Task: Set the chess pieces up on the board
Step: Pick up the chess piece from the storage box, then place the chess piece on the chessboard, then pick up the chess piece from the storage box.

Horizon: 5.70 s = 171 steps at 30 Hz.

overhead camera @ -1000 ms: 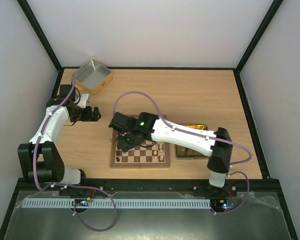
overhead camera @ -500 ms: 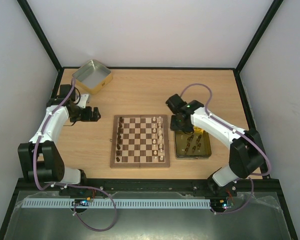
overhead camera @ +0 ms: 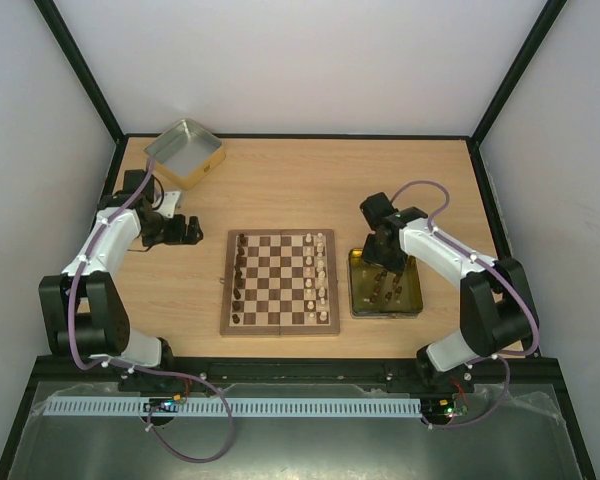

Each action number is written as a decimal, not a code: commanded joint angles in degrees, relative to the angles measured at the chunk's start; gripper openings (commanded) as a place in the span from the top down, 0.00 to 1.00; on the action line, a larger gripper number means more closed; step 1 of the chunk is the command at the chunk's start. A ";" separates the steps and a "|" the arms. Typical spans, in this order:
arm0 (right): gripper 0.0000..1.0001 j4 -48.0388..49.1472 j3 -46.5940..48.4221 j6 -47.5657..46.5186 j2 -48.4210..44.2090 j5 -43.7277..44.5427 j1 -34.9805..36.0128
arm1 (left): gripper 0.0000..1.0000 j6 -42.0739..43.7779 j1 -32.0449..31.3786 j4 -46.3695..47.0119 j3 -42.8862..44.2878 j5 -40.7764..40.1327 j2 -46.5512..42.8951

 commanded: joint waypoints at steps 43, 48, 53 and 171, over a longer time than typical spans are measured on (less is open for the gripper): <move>0.91 -1.00 -1.09 -1.69 1.45 2.98 -6.40 | 0.00 0.43 -1.28 -0.42 -0.40 0.01 0.97; 0.92 -6.02 4.77 -2.18 -0.76 3.50 -5.90 | 0.00 0.38 -1.28 -0.33 -0.28 0.14 0.57; 0.92 -11.03 15.24 -1.58 1.11 4.11 -0.86 | 0.00 0.27 -1.28 -0.09 -0.32 0.03 0.39; 0.64 -18.79 60.67 1.38 27.76 12.40 13.12 | 0.00 -0.14 -0.05 0.72 -1.19 0.06 -2.40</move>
